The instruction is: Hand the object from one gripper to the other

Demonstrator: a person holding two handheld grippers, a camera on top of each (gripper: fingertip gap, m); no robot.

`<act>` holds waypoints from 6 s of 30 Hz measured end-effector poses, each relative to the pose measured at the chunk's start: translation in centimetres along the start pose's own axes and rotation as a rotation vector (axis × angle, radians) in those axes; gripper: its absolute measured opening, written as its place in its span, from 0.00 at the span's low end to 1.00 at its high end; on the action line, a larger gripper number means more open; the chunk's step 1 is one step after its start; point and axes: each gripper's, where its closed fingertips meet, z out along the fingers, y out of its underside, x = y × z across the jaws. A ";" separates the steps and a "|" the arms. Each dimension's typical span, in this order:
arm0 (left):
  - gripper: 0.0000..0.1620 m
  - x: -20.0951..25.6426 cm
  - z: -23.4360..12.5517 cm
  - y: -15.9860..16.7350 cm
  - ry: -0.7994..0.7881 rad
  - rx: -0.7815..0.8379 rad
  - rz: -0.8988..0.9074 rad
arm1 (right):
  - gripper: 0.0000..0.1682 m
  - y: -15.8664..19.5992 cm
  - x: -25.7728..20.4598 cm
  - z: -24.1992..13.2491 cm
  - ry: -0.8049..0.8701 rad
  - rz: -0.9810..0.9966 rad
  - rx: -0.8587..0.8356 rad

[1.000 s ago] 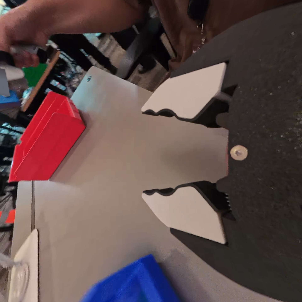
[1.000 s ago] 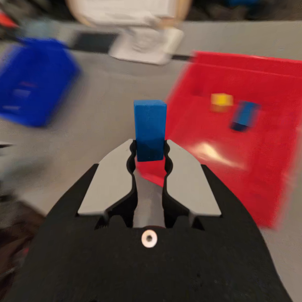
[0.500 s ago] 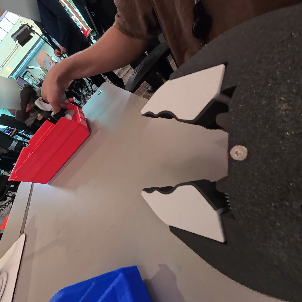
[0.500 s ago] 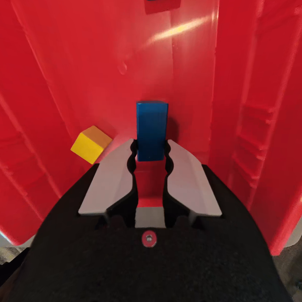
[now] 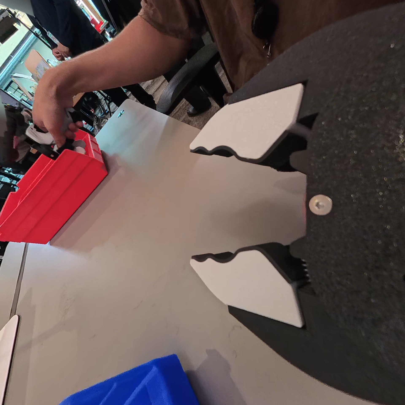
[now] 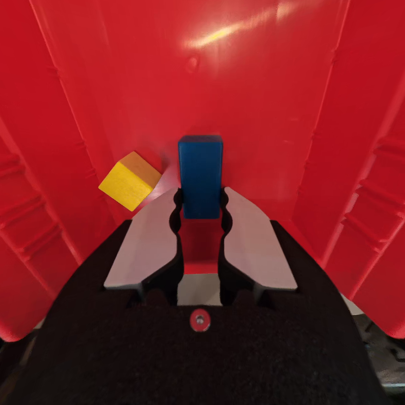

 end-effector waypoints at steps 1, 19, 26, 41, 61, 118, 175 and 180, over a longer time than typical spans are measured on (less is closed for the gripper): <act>0.53 -0.1 -0.1 -0.1 -0.005 0.004 0.004 | 0.23 0.0 0.1 -0.3 0.023 -0.021 0.021; 0.47 -8.0 -6.9 -4.3 -0.388 -0.130 -0.073 | 0.33 13.6 -22.5 -9.5 -0.504 -0.726 1.268; 0.42 -17.5 -7.1 -4.7 -0.705 -0.438 -0.298 | 0.34 14.4 -23.7 -9.3 -0.704 -0.655 1.176; 0.20 -22.9 -6.0 -1.7 -0.686 -0.804 -0.468 | 0.35 13.9 -20.1 -9.0 -0.783 -0.552 1.141; 0.20 -14.4 -4.6 -12.0 -0.429 -0.658 0.720 | 0.31 10.5 -26.5 -11.9 -0.868 -0.867 1.041; 0.31 6.1 4.2 -1.3 0.250 -0.057 -0.055 | 0.18 -5.9 -3.5 -13.8 -0.033 -0.735 0.741; 0.37 -11.1 -4.8 -8.5 -0.365 -0.463 0.405 | 0.34 13.0 -22.8 -9.6 -0.675 -0.759 1.239; 0.35 -21.7 -2.2 -10.0 -0.409 -0.771 0.482 | 0.33 13.6 -22.7 -10.7 -0.834 -0.705 1.225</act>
